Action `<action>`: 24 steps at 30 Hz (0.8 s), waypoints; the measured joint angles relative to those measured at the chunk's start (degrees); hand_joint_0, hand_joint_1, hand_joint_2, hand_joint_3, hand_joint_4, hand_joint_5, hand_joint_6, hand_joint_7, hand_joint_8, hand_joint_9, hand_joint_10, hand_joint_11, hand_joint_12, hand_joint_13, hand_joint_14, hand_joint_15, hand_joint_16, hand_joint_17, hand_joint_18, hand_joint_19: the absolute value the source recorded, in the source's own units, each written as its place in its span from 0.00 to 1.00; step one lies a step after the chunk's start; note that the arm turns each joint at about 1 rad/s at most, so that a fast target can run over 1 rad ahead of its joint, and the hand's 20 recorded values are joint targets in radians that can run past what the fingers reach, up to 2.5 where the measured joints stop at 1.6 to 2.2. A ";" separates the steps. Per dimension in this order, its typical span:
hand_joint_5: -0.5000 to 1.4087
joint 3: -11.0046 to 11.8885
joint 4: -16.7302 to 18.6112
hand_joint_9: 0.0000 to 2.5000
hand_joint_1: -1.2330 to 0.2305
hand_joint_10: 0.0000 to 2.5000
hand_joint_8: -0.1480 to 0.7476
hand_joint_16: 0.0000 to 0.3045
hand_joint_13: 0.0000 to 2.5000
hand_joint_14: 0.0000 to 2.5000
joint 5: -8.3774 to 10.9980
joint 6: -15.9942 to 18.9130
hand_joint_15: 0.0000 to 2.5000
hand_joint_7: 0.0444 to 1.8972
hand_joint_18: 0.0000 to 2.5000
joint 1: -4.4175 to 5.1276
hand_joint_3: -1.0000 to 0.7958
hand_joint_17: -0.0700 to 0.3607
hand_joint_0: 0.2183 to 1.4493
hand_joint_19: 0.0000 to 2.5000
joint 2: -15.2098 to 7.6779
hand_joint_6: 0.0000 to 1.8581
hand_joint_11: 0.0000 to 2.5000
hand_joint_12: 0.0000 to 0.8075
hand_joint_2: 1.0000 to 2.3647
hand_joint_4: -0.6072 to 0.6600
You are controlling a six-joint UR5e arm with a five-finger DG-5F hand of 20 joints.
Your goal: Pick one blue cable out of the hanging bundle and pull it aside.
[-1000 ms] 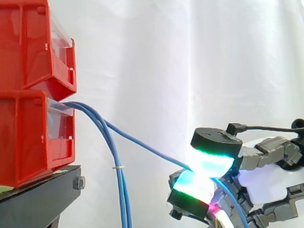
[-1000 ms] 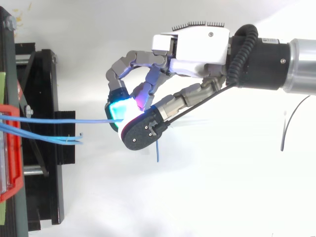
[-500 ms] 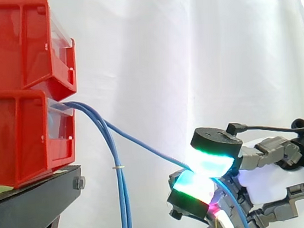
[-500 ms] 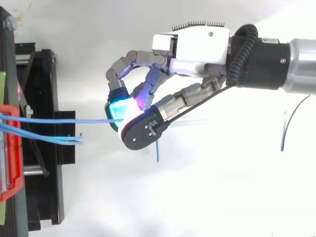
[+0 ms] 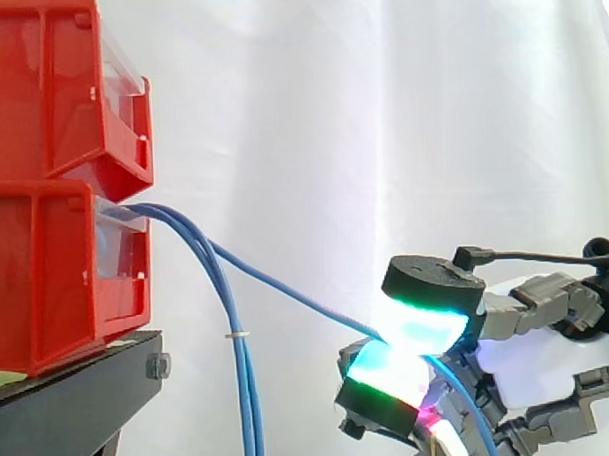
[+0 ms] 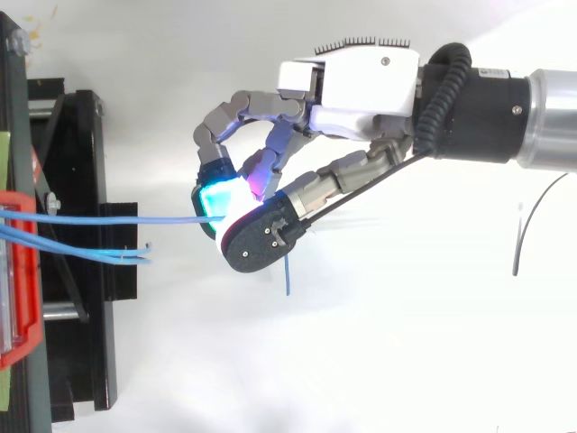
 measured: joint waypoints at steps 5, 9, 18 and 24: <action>0.19 0.00 0.00 0.47 0.23 0.01 0.38 0.11 0.33 0.01 0.01 0.00 0.25 0.85 0.22 -0.01 0.46 0.34 0.52 0.29 -0.01 0.51 0.24 0.37 0.01 0.37; 0.19 -0.01 0.00 0.47 0.23 0.01 0.38 0.11 0.33 0.01 0.03 0.00 0.26 0.85 0.22 -0.01 0.46 0.34 0.52 0.29 0.00 0.51 0.24 0.37 0.01 0.37; 0.19 -0.01 0.00 0.47 0.23 0.01 0.38 0.11 0.33 0.01 0.01 0.00 0.25 0.85 0.22 -0.04 0.47 0.34 0.51 0.29 0.00 0.51 0.25 0.37 0.01 0.37; 0.19 -0.04 0.00 0.47 0.23 0.01 0.38 0.11 0.33 0.01 0.03 0.00 0.26 0.85 0.22 -0.08 0.47 0.34 0.52 0.30 0.01 0.51 0.25 0.37 0.01 0.37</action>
